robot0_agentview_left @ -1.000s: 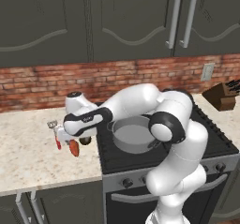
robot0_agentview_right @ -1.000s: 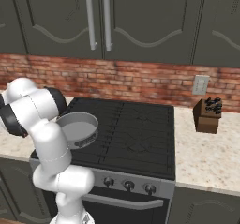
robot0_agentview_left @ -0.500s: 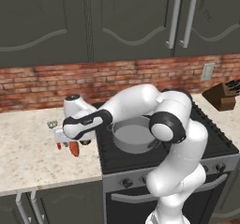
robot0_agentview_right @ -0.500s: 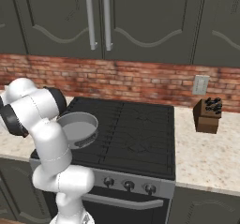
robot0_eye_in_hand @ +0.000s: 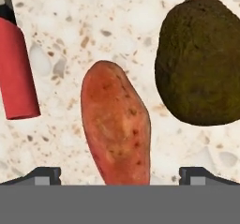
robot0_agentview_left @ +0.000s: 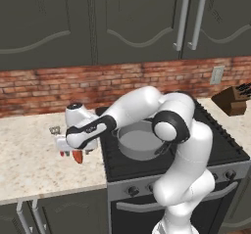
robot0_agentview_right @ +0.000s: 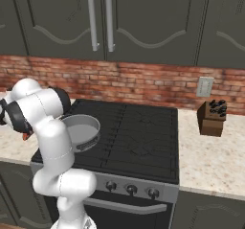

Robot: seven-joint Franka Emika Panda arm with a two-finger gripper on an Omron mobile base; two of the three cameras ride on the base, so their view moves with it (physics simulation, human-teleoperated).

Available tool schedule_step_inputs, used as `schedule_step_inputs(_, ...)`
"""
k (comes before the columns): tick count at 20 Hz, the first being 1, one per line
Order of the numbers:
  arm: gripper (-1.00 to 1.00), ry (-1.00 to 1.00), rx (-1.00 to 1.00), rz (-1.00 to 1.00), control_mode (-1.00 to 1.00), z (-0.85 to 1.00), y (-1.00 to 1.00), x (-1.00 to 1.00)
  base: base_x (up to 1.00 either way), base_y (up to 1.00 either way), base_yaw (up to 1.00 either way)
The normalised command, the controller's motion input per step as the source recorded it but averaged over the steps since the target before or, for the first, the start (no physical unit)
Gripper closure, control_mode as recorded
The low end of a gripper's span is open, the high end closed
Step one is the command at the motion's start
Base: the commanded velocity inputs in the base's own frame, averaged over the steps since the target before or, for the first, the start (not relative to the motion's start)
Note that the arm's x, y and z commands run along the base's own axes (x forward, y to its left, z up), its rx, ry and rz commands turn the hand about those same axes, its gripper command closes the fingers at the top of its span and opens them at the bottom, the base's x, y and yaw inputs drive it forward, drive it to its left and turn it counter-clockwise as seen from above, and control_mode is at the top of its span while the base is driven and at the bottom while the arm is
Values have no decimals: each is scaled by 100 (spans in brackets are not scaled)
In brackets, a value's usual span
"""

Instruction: Put the avocado and sweet potato in the pot. Retrieve the spatula and lightly stir the vegetables in the pot.

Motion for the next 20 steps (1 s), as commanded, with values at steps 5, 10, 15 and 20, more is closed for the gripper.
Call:
schedule_step_inputs(5, -100, 0, 0, -3, -100, -35, 2, 0, 0, 0, 0)
schedule_step_inputs(10, -100, 0, 0, -1, -100, -29, 0, 0, 0, 0, 0)
schedule_step_inputs(15, 100, 0, 0, 0, -100, 0, 0, 0, 0, 0, 0)
schedule_step_inputs(20, 100, 0, 0, 0, -100, 0, 0, 0, 0, 0, 0)
